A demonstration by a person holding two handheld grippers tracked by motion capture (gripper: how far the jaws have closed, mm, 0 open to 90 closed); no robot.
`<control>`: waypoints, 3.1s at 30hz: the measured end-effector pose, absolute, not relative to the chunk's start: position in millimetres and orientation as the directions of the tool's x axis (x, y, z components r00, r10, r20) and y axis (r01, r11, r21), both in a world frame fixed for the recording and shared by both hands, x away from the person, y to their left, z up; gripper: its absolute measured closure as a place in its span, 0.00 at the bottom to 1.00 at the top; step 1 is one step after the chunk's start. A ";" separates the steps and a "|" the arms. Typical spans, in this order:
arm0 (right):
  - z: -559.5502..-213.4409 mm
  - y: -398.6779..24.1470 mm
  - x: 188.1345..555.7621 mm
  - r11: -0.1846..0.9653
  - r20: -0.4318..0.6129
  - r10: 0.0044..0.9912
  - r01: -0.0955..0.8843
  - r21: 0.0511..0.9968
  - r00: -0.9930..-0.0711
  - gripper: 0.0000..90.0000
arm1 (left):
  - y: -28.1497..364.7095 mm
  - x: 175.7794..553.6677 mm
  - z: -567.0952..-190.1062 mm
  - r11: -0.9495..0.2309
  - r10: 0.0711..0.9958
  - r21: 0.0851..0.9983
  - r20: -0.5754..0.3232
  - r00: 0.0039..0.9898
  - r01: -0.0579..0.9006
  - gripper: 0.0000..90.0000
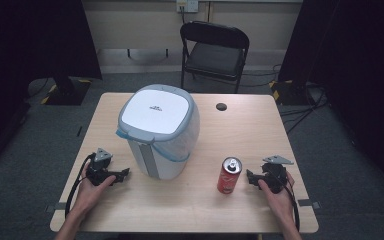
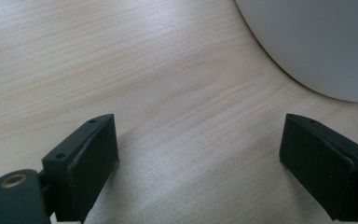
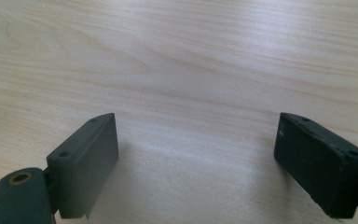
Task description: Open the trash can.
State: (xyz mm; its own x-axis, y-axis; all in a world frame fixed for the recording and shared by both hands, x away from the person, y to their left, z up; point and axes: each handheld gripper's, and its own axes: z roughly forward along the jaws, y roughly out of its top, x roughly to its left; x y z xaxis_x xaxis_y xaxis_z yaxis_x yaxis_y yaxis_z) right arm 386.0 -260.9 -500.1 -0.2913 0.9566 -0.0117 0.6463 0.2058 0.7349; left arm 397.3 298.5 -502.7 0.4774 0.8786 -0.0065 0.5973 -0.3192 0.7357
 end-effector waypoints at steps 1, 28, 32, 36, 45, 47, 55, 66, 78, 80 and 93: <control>-500.1 -260.9 386.0 0.206 -0.012 0.956 0.646 0.735 -0.292 0.14 | 298.5 397.3 -502.7 -0.319 0.879 0.736 -0.007 0.478 0.597 0.12; -476.9 -253.9 347.1 0.325 0.085 0.838 0.617 0.716 -0.540 0.25 | 298.5 397.3 -502.7 -0.319 0.878 0.736 -0.008 0.478 0.597 0.12; -472.0 -246.2 338.7 0.345 0.076 0.811 0.579 0.738 -0.580 0.23 | 298.5 397.3 -502.7 -0.319 0.878 0.736 -0.007 0.478 0.597 0.12; -471.7 -234.5 333.8 0.382 0.077 0.769 0.552 0.741 -0.635 0.17 | 298.5 397.3 -502.7 -0.319 0.878 0.736 -0.007 0.478 0.597 0.12; -469.1 -213.1 333.9 0.402 0.086 0.714 0.508 0.762 -0.695 0.20 | 298.5 397.3 -502.7 -0.319 0.878 0.736 -0.007 0.478 0.597 0.12; -469.1 -206.0 336.7 0.412 0.078 0.705 0.496 0.764 -0.705 0.19 | 298.5 397.3 -502.7 -0.319 0.878 0.736 -0.007 0.478 0.597 0.12; -473.4 -193.5 345.6 0.423 0.045 0.719 0.488 0.764 -0.694 0.17 | 298.5 397.3 -502.7 -0.319 0.878 0.736 -0.007 0.478 0.597 0.12; -475.1 -188.4 356.3 0.421 -0.001 0.738 0.458 0.783 -0.675 0.37 | 298.5 397.3 -502.7 -0.319 0.878 0.736 -0.007 0.478 0.597 0.12; -475.6 -229.4 384.2 0.321 0.000 0.854 0.527 0.787 -0.521 0.37 | 298.5 397.3 -502.7 -0.319 0.878 0.736 -0.007 0.478 0.597 0.12; -475.6 -234.9 389.8 0.314 -0.006 0.865 0.531 0.787 -0.502 0.37 | 298.5 397.3 -502.7 -0.319 0.879 0.736 -0.007 0.478 0.597 0.12; -479.6 -258.9 429.3 0.215 -0.002 0.933 0.554 0.804 -0.360 0.37 | 298.4 397.3 -502.7 -0.319 0.879 0.736 -0.007 0.478 0.597 0.12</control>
State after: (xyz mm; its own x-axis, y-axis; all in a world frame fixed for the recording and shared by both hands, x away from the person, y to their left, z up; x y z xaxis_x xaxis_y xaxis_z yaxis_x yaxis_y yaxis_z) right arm 429.3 -258.9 -479.6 -0.3599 0.9330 -0.0019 0.5544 0.2154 0.8039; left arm 397.3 298.4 -502.7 0.4776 0.8786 -0.0068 0.5973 -0.3190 0.7359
